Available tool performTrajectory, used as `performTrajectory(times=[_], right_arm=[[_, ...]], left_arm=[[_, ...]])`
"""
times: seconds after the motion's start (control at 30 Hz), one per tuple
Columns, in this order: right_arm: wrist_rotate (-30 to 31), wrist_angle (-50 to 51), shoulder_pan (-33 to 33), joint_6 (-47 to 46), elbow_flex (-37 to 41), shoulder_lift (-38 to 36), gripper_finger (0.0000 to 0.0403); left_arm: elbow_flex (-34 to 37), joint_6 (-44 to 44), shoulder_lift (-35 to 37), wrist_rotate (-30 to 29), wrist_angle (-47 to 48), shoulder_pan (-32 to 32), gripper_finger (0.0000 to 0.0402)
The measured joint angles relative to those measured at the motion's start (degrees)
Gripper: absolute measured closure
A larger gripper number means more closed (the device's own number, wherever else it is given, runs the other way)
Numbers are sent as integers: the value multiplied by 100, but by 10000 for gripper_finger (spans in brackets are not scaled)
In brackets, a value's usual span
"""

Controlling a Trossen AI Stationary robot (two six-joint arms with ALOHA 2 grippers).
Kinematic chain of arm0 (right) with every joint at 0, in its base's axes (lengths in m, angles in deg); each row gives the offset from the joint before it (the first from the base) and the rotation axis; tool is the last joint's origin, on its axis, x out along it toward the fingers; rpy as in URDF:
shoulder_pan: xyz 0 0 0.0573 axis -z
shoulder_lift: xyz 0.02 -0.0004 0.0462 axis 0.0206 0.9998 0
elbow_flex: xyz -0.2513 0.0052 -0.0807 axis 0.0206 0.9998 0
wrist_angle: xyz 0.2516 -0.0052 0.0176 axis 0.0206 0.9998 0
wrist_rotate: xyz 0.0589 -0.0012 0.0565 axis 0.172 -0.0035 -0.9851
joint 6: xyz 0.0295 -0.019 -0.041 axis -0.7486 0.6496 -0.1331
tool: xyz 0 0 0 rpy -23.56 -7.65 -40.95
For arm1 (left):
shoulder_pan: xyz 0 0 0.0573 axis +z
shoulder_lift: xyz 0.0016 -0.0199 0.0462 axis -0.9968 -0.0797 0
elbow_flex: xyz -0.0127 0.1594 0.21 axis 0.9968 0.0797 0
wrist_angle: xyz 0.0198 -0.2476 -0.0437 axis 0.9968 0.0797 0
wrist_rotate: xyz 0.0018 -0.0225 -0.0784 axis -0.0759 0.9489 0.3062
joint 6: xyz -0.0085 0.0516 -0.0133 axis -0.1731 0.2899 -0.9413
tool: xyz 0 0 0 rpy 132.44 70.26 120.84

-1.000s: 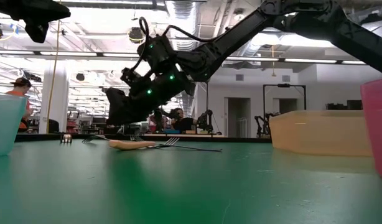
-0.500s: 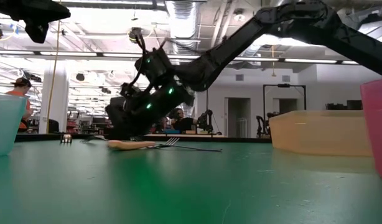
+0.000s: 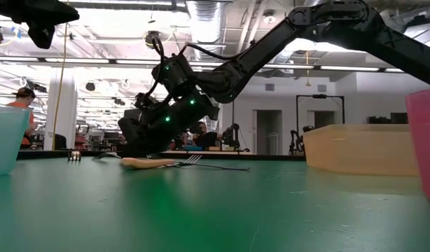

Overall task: Sort silverware by color (type)
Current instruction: Put the black fork into the pink bin

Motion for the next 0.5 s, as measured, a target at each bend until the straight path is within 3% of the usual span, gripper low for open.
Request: performTrajectory(times=[0.5], right_arm=[[97, -142, -141, 489, 15, -109, 262]], left_arm=[[0, -7, 0, -2, 0, 0, 379]])
